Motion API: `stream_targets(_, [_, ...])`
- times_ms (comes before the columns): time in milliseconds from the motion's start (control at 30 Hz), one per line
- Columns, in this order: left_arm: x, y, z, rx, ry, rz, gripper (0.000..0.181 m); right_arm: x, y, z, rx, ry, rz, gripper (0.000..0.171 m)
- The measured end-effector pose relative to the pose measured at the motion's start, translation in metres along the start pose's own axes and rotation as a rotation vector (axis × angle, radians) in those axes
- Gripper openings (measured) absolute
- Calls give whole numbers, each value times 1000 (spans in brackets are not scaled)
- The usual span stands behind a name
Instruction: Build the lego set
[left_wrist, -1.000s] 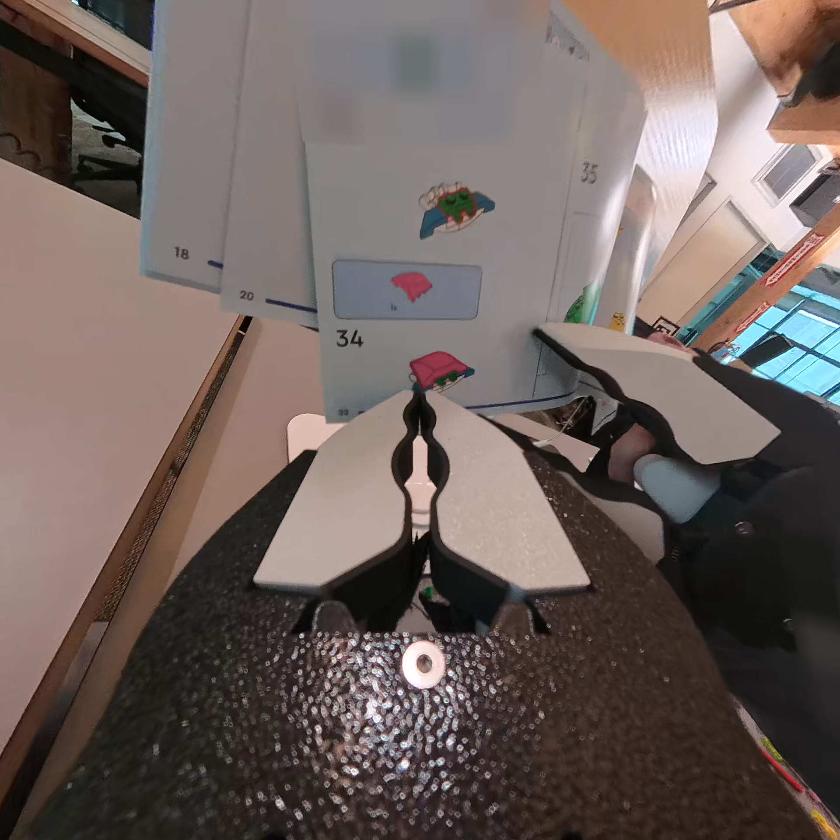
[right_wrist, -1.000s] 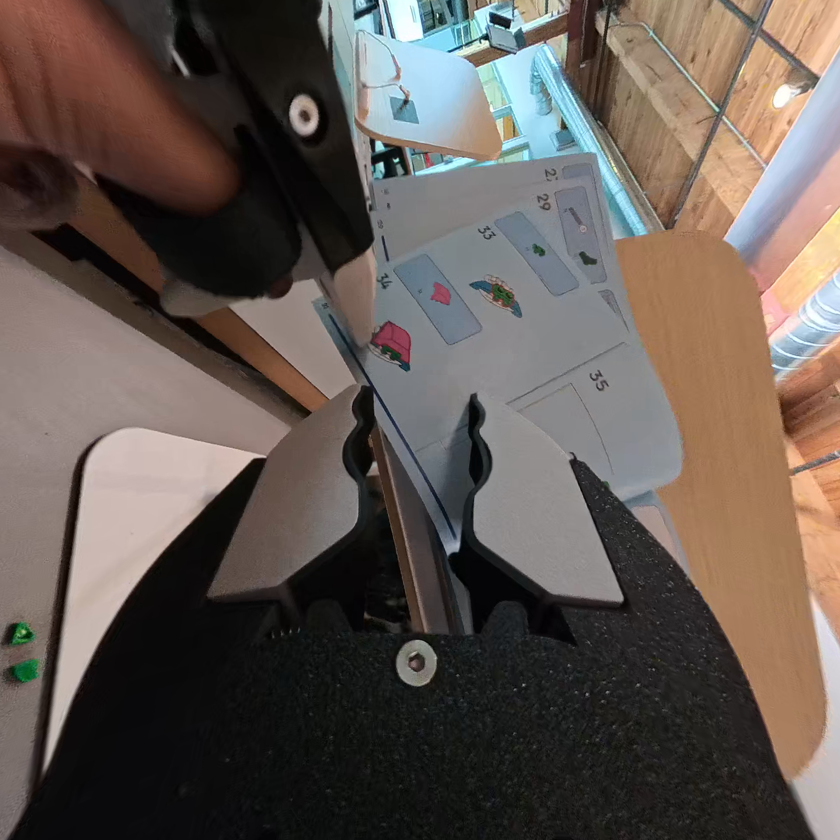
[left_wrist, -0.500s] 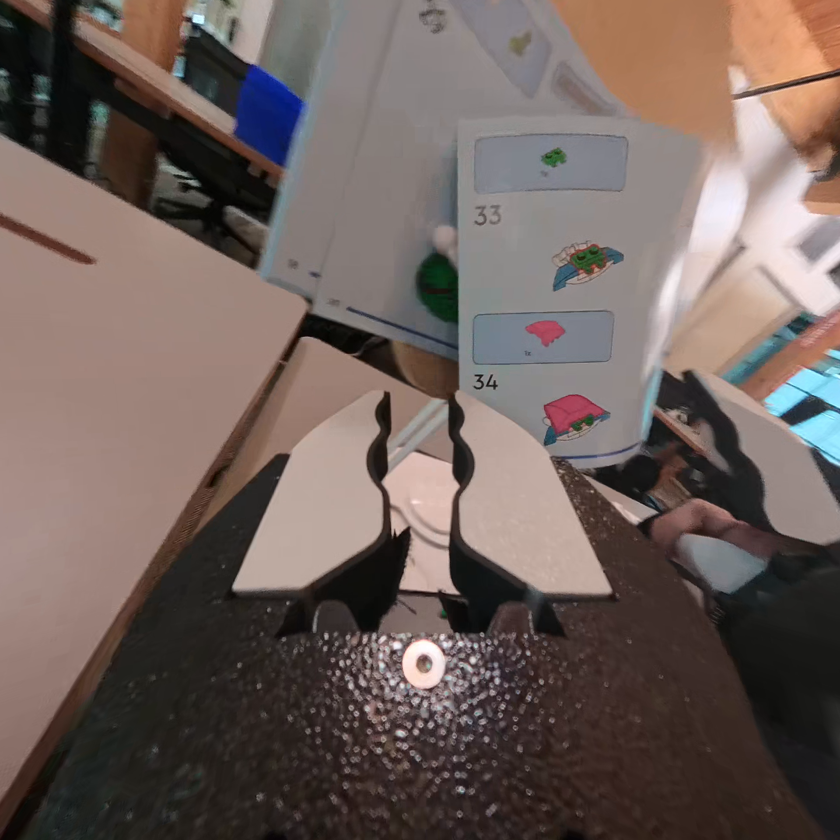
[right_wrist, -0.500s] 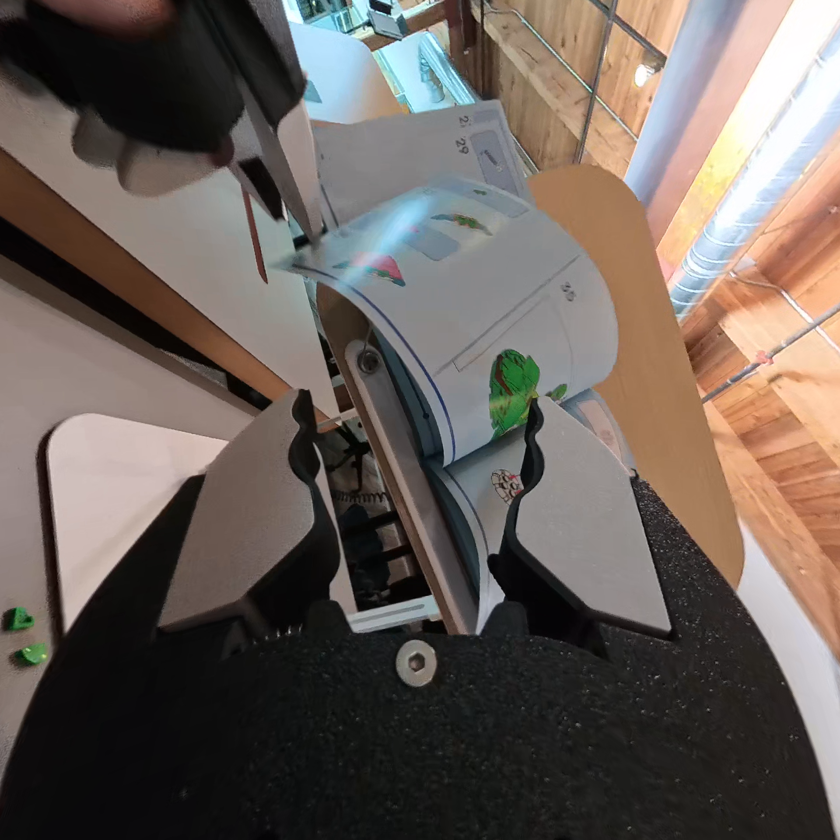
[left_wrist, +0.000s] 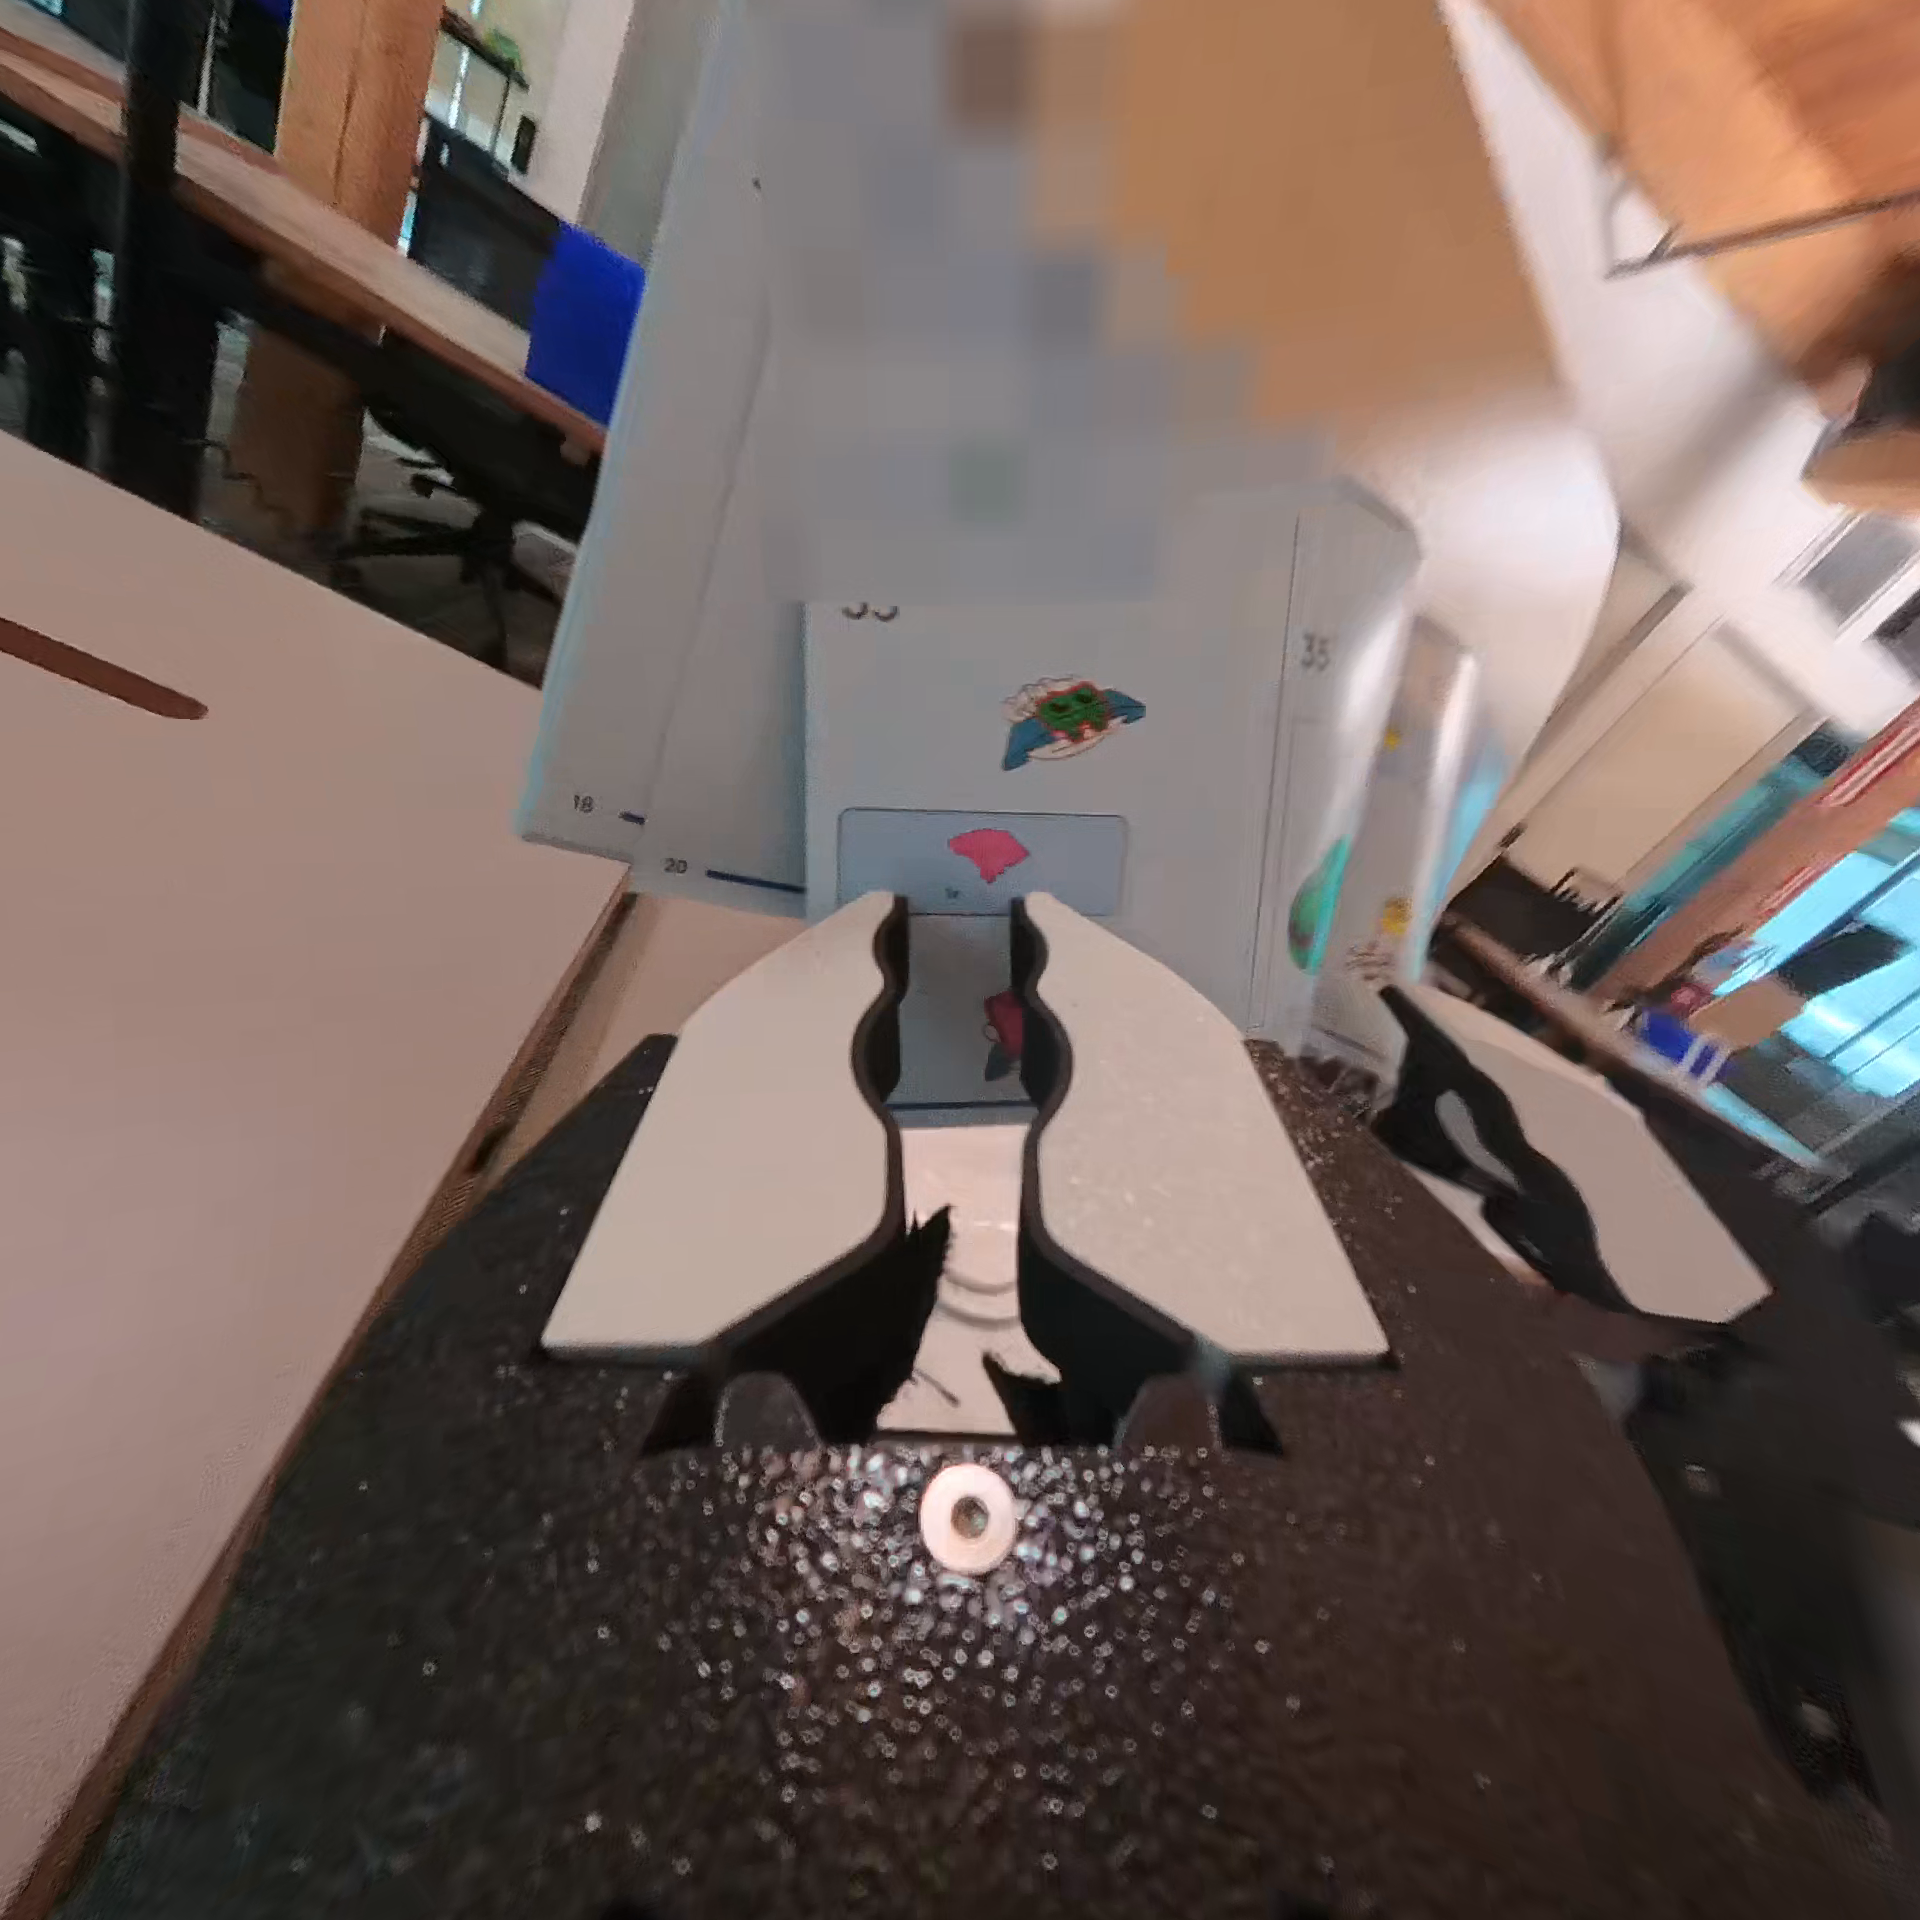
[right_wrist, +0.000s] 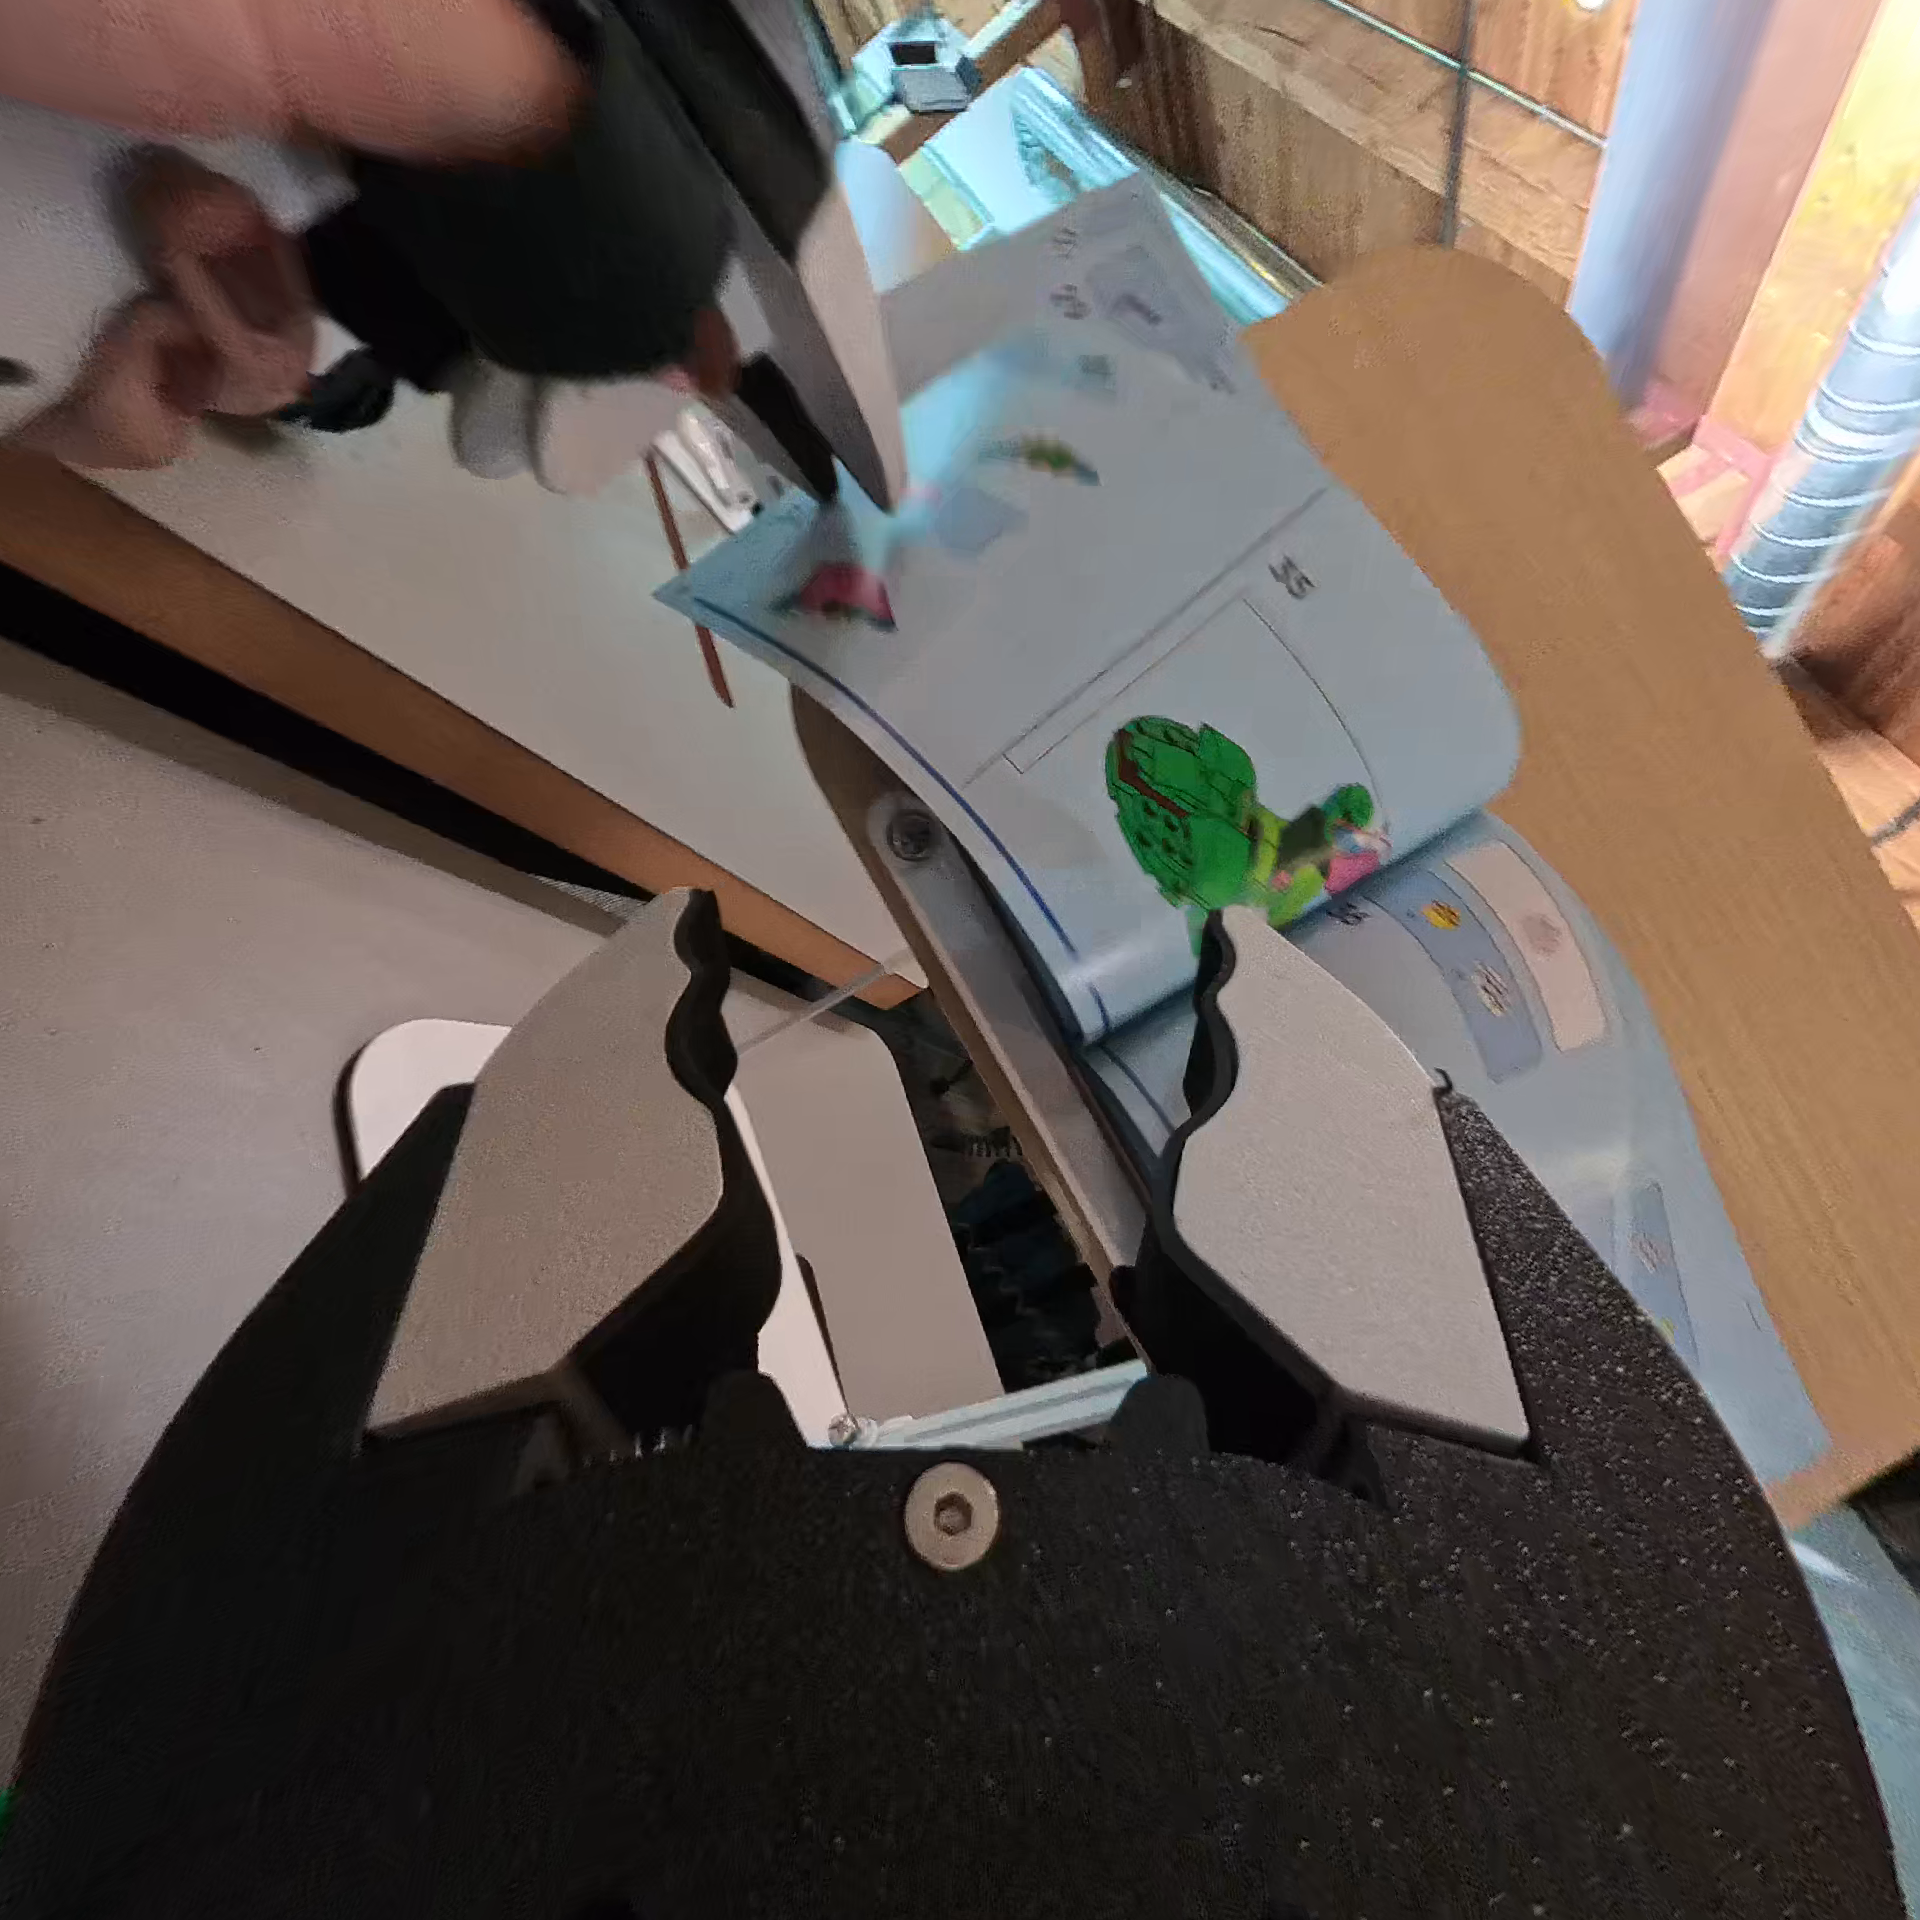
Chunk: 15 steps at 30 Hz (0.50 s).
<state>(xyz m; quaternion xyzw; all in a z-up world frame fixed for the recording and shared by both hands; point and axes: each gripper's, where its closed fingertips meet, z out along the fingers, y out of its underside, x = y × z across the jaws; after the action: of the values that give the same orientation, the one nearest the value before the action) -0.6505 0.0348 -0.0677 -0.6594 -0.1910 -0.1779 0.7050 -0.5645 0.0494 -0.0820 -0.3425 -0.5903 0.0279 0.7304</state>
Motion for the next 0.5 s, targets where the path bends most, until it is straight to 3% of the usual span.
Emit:
stream_targets(200, [25, -5, 15, -59, 127, 8, 12, -4, -2, 1, -5, 20, -156, 80])
stream_targets(267, [30, -11, 11, -29, 147, -2, 11, 7, 1, -2, -43, 142, -294, 81])
stream_targets(333, [33, -13, 7, -2, 162, -13, 10, 16, 6, 1, -108, 239, -364, 94])
stream_targets(500, [34, -21, -16, 75, 149, -27, 9, 9, -9, 20, -98, 221, -391, 91])
